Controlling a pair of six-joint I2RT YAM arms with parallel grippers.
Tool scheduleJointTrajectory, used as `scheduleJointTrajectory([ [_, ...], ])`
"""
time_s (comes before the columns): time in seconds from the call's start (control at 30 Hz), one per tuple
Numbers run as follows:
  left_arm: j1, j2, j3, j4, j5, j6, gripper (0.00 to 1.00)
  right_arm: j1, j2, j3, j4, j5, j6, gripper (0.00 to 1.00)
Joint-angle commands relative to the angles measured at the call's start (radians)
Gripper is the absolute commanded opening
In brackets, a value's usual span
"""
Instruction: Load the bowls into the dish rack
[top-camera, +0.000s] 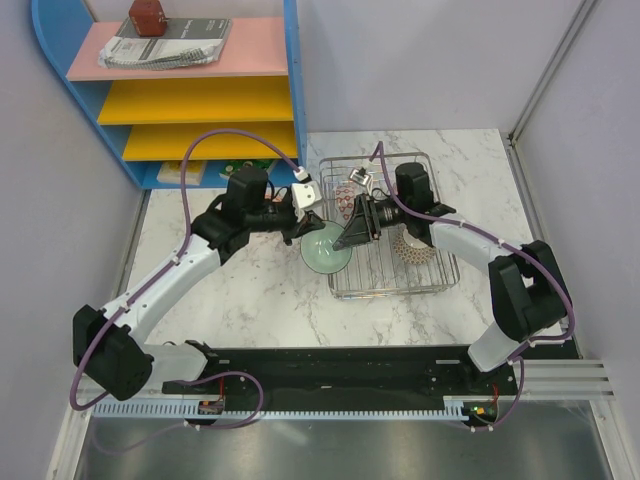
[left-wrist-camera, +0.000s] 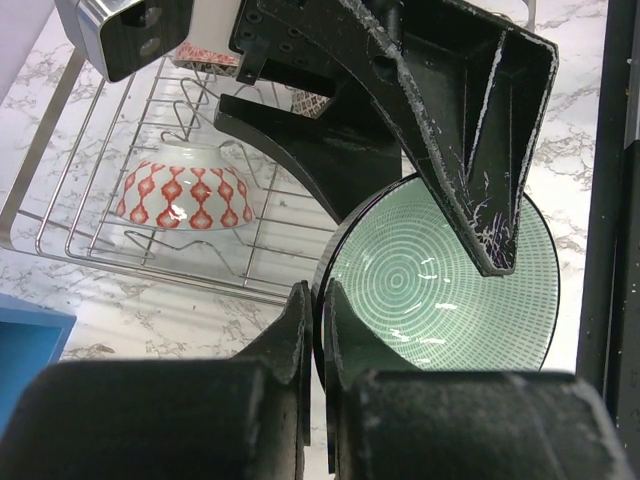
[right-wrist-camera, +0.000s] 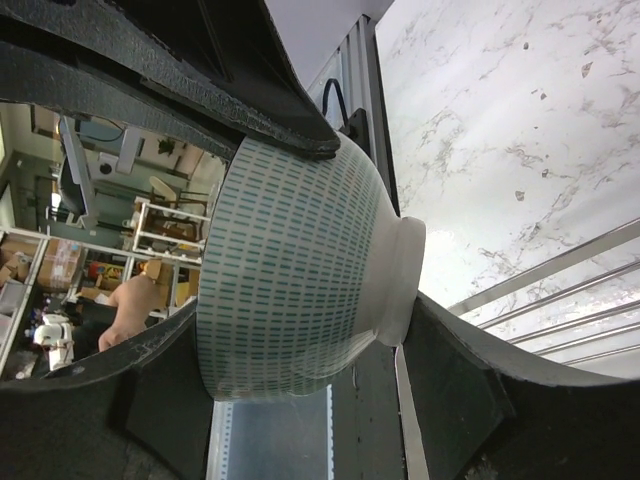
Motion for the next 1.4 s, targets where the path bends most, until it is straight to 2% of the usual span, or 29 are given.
scheduleJointTrajectory([
  [0.0,-0.018,-0.001,0.016,0.046,0.128,-0.020,0.02,-0.014,-0.020,-0.023,0.242,-0.002,0.129,0.36],
  [0.07,-0.020,0.002,0.014,0.049,0.138,-0.026,0.02,-0.014,-0.022,-0.023,0.257,-0.005,0.141,0.48],
  [0.13,-0.020,0.002,0.013,0.052,0.144,-0.029,0.02,-0.014,-0.022,-0.031,0.286,-0.009,0.164,0.53],
  [0.17,-0.020,0.000,0.011,0.055,0.144,-0.029,0.02,-0.014,-0.022,-0.035,0.326,-0.011,0.196,0.64],
  [0.23,-0.020,0.000,0.013,0.055,0.142,-0.027,0.02,-0.014,-0.022,-0.049,0.362,-0.011,0.222,0.76],
  [0.27,-0.020,0.000,0.011,0.057,0.142,-0.027,0.02,-0.014,-0.019,-0.052,0.377,-0.008,0.239,0.88],
  [0.37,-0.020,-0.001,0.008,0.060,0.150,-0.032,0.02,-0.014,-0.016,-0.057,0.386,-0.002,0.249,0.91],
  [0.43,-0.020,-0.003,0.005,0.061,0.152,-0.033,0.02,-0.014,-0.010,-0.058,0.405,0.000,0.262,0.98],
  [0.53,-0.020,-0.003,0.003,0.066,0.148,-0.032,0.02,-0.014,-0.005,-0.070,0.458,-0.006,0.301,0.97],
  [0.8,-0.020,-0.012,0.005,0.068,0.087,-0.007,0.02,-0.014,-0.007,-0.089,0.442,-0.032,0.304,0.96],
  [1.0,-0.018,-0.035,0.019,0.075,0.038,-0.001,0.02,-0.014,-0.020,-0.058,0.199,-0.026,0.109,0.98],
  [1.37,-0.018,-0.038,0.033,0.074,0.020,0.006,0.02,-0.011,-0.031,-0.058,0.188,-0.034,0.103,0.98],
])
